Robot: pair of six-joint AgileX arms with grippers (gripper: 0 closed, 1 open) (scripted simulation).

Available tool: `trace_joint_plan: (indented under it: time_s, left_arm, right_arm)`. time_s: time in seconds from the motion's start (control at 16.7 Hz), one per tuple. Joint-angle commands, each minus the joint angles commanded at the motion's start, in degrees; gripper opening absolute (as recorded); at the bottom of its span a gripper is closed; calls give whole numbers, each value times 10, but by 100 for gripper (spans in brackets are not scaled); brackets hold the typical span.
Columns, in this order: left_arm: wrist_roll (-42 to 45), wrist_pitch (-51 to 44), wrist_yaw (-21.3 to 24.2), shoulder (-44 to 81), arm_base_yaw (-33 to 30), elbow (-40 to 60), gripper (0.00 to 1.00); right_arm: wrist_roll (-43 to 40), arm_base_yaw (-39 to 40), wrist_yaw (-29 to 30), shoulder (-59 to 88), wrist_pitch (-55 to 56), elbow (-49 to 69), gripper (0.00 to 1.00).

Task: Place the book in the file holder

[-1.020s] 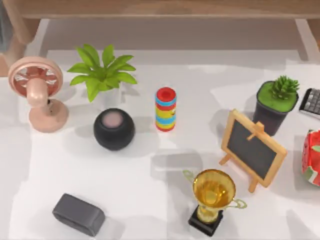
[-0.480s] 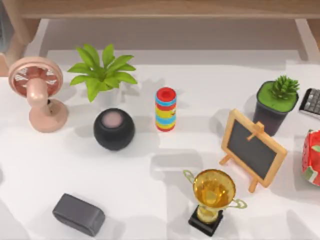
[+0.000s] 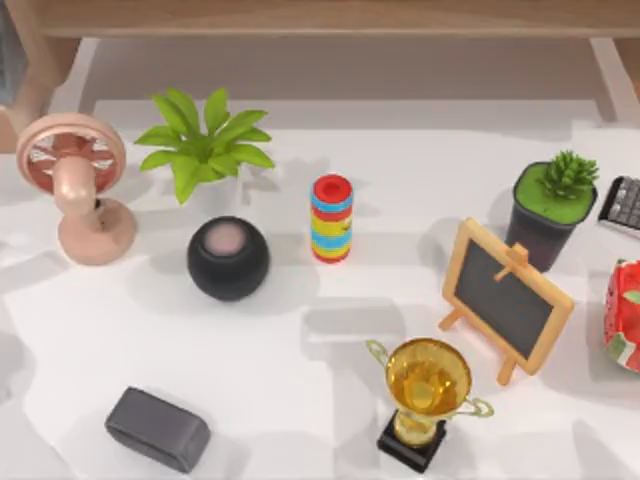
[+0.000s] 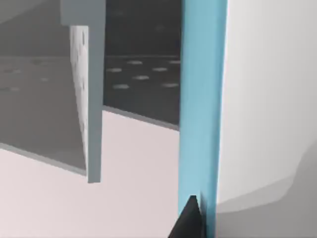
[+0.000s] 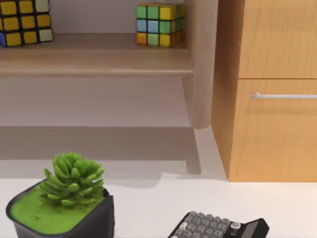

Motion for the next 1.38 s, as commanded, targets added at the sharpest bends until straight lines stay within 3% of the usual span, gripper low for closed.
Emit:
trace_joint_plan:
  time_s: [0.3, 1.2, 1.38]
  left_arm:
    - [41, 30, 45, 25, -52, -5, 0]
    - [33, 24, 24, 78, -75, 58, 0]
    - [33, 24, 24, 78, -75, 58, 23]
  right_arm:
    - [0, 0, 0, 0, 0, 0, 100]
    - [0, 0, 0, 0, 0, 0, 100]
    - [0, 0, 0, 0, 0, 0, 100]
